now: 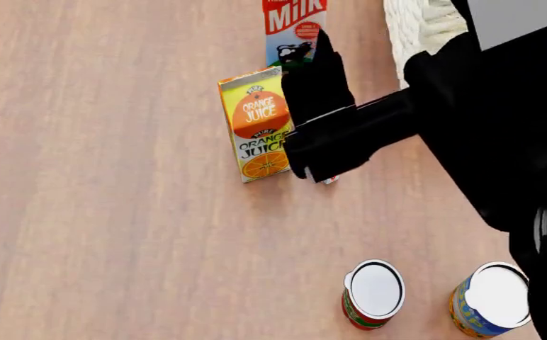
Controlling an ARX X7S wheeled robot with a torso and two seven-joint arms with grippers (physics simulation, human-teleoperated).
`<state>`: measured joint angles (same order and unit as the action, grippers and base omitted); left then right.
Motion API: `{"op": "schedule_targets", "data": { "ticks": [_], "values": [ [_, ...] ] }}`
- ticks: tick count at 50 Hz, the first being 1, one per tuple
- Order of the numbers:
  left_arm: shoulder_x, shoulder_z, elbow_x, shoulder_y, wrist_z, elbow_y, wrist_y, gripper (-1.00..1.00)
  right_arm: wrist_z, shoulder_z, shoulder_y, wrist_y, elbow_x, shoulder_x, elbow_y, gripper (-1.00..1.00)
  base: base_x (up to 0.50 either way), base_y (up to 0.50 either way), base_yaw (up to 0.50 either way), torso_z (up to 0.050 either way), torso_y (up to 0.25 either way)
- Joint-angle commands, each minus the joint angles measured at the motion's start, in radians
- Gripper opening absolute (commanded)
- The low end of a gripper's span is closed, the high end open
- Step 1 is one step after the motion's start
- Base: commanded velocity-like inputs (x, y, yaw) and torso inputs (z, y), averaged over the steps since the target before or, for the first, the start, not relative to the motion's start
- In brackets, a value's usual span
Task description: Pick up the cream cheese box and the butter, and put them in the basket.
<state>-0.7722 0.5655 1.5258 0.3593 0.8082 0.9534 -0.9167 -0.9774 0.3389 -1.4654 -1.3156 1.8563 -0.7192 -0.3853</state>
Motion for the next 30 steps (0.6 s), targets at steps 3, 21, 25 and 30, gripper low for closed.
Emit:
{"op": "schedule_targets", "data": {
  "ticks": [3,21,25,30],
  "values": [
    [-0.004,0.002,0.003,-0.003,0.002,0.001,0.005,1.0,0.049,0.008,0.091,0.013,-0.051,0.004,-0.021,1.0,0.0,0.0,0.0,0.0,0.0],
    [-0.008,0.008,0.004,-0.009,0.001,0.001,0.011,1.0,0.146,0.047,0.207,0.02,-0.195,0.015,-0.035,1.0,0.0,0.0,0.0,0.0,0.0],
    [-0.009,0.008,0.004,-0.009,0.0,0.001,0.013,1.0,0.157,0.064,0.202,0.01,-0.219,0.015,-0.027,1.0,0.0,0.0,0.0,0.0,0.0],
    [-0.01,0.007,0.003,-0.009,0.001,0.0,0.015,1.0,0.167,0.071,0.215,0.011,-0.231,0.009,-0.039,1.0,0.0,0.0,0.0,0.0,0.0]
  ]
}}
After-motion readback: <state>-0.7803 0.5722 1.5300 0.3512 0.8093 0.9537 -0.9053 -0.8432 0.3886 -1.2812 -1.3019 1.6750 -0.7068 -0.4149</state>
